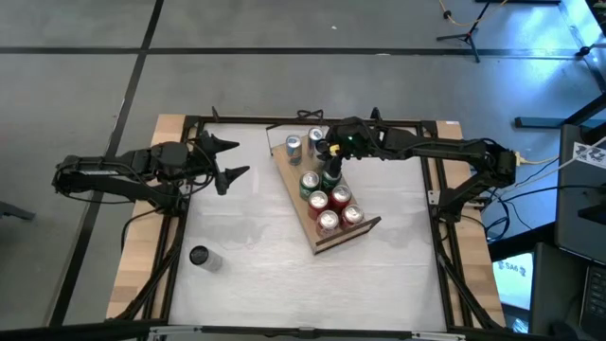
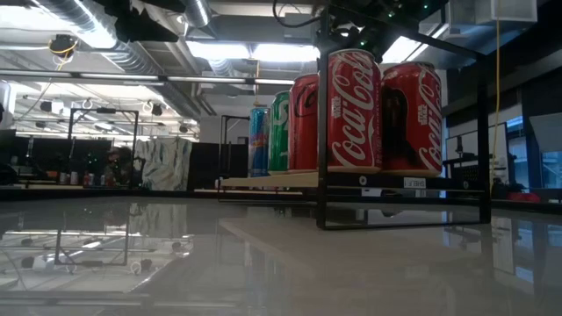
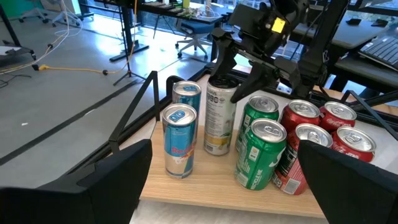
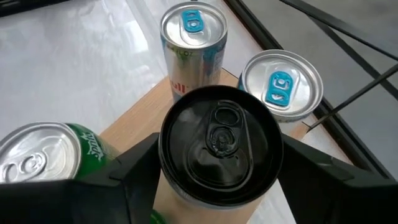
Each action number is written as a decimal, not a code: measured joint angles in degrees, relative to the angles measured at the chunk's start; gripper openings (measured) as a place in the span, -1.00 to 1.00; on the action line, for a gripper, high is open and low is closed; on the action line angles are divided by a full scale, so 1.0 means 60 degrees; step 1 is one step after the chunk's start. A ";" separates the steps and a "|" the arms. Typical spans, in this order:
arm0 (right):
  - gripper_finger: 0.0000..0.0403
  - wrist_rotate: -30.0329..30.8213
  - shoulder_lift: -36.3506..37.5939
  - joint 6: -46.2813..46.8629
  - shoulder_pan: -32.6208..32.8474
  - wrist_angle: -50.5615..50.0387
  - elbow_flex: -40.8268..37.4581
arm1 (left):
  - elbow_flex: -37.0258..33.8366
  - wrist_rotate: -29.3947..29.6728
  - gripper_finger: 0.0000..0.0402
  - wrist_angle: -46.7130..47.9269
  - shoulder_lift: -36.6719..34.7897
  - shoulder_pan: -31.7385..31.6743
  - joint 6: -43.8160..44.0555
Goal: Place canned beverage on shelf
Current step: Put the right white-yellow soda can on the shelf
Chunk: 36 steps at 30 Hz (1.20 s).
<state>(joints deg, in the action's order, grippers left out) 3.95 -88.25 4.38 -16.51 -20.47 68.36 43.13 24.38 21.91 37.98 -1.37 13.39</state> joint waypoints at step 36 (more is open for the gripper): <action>0.35 0.2160 -0.0022 0.0339 0.0882 0.0158 -0.0015 | -0.0003 0.0000 0.95 0.0004 0.0000 0.0002 -0.0069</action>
<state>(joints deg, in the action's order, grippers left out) 16.90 -88.38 6.42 -11.22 -19.52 68.27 43.11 24.38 21.93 37.98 -1.36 12.97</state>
